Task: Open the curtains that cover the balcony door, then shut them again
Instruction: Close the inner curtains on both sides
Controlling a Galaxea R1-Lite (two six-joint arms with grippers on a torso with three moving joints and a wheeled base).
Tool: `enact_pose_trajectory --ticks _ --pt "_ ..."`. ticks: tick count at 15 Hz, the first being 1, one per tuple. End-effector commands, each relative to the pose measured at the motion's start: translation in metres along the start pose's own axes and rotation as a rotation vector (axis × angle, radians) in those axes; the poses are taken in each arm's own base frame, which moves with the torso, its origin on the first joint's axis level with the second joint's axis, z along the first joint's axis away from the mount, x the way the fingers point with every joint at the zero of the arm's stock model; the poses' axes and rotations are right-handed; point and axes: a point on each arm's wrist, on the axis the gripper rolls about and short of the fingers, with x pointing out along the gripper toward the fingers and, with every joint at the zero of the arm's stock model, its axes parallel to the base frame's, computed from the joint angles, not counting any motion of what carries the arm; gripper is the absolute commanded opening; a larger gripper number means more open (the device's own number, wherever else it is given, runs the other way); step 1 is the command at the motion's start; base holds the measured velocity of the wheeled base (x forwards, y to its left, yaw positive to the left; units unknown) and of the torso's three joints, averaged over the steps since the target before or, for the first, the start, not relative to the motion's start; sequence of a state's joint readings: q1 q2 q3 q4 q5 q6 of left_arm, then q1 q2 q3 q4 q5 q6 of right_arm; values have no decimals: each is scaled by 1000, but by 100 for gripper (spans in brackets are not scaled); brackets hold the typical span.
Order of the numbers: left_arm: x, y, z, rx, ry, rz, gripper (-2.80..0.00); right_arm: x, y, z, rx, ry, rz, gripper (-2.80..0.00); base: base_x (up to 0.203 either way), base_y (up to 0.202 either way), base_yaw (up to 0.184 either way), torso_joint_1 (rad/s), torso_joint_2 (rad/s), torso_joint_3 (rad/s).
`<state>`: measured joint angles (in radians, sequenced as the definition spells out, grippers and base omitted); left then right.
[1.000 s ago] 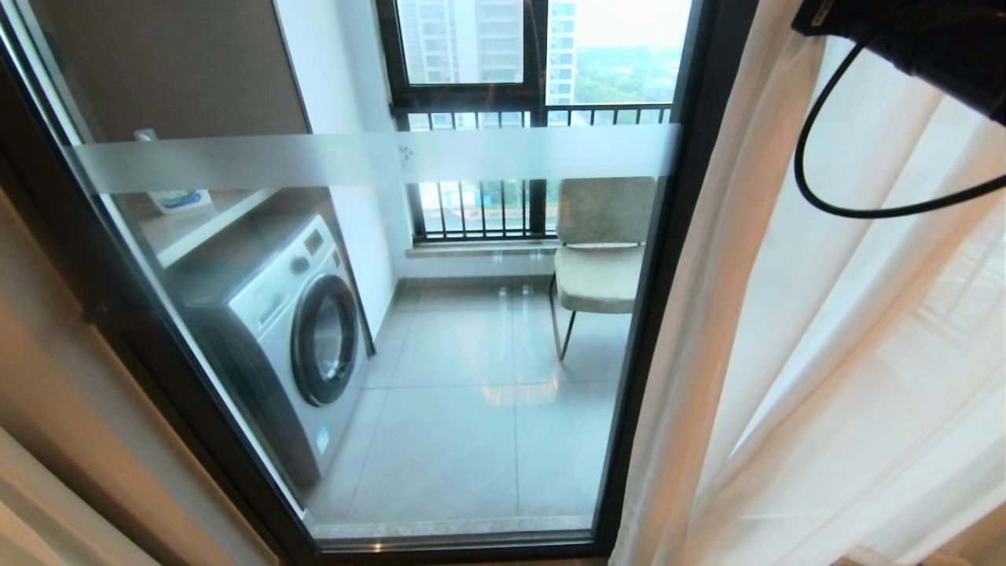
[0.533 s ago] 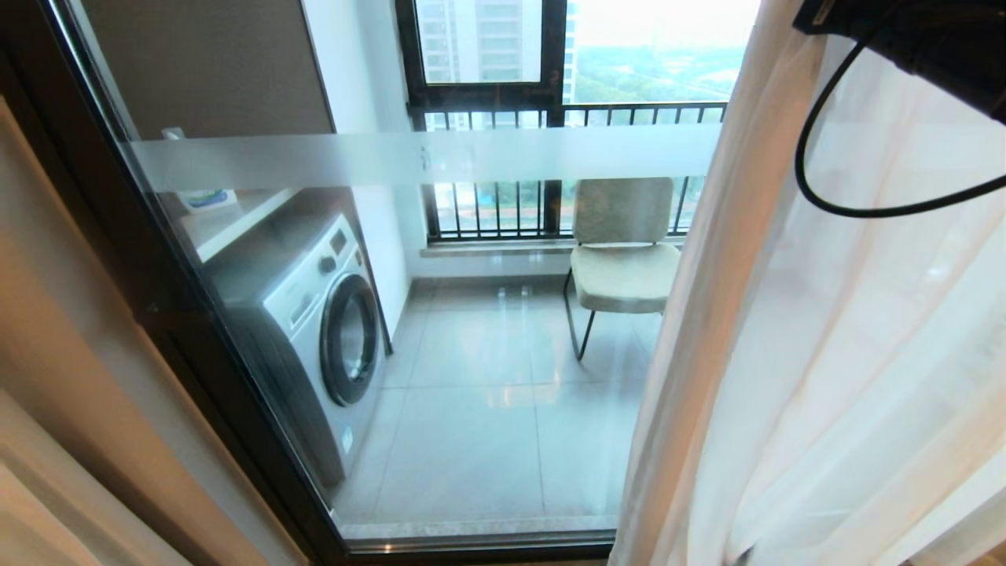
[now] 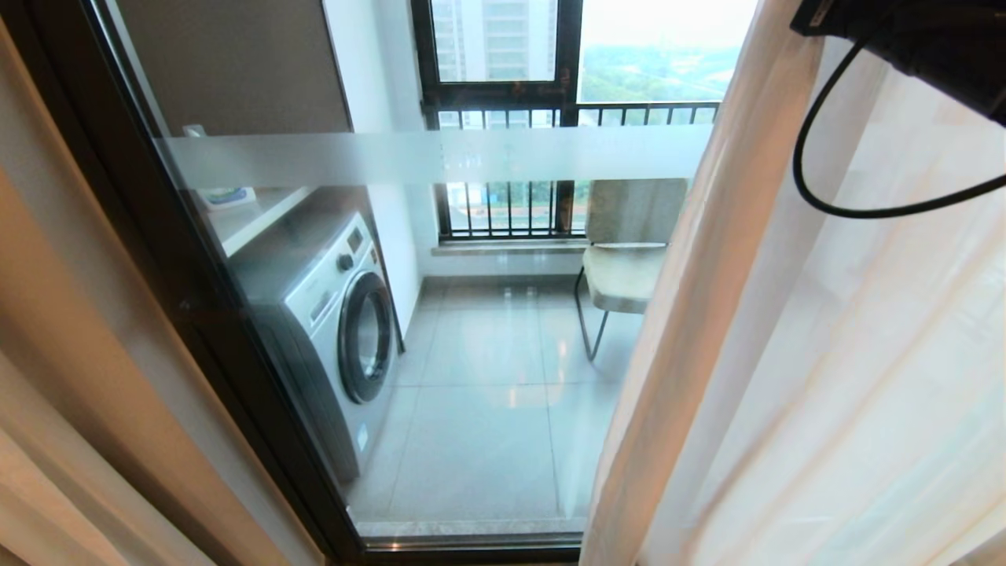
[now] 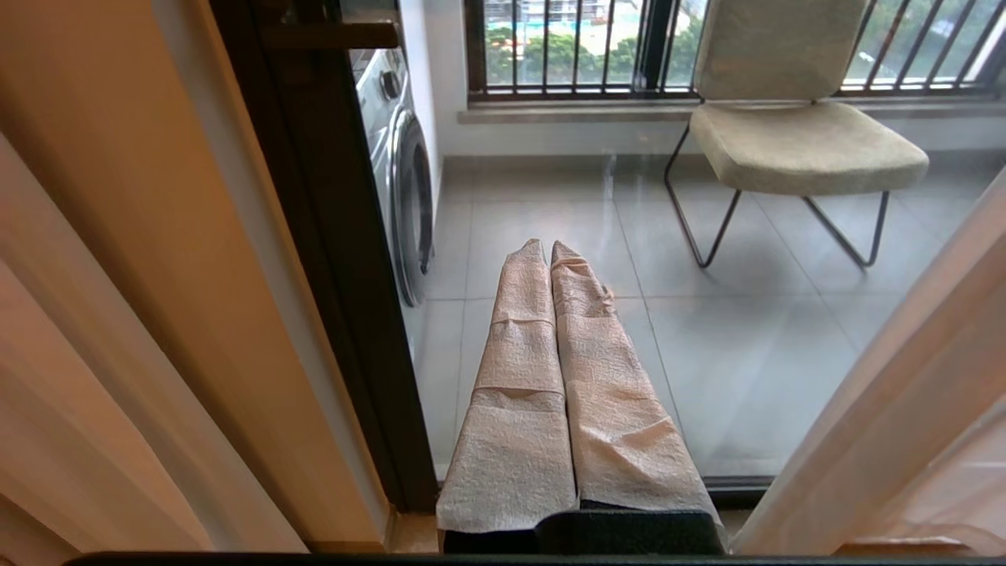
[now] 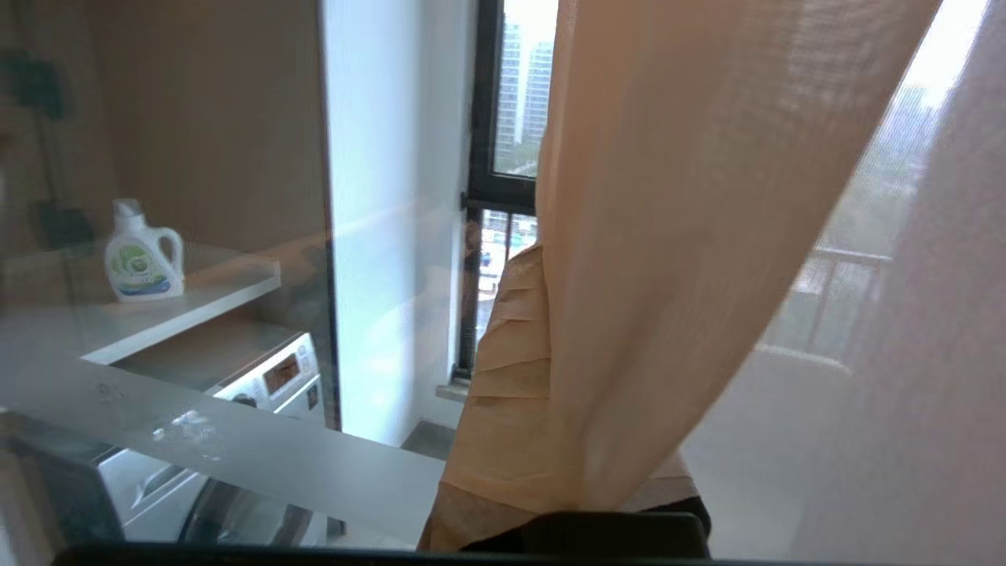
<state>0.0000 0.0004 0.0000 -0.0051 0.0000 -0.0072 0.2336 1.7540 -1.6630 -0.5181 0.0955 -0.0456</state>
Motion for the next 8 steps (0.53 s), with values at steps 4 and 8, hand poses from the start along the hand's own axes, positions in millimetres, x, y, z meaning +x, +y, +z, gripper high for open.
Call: enact_pose_trajectory --ticks 4,8 --pt "0 0 0 -1 -1 0 -280 -2 0 4 -2 -10 -4 -280 0 0 0 0 0 0" --pt "0 0 0 -1 -1 0 -280 -1 4 2 -1 -7 7 -280 0 0 0 0 0 0"
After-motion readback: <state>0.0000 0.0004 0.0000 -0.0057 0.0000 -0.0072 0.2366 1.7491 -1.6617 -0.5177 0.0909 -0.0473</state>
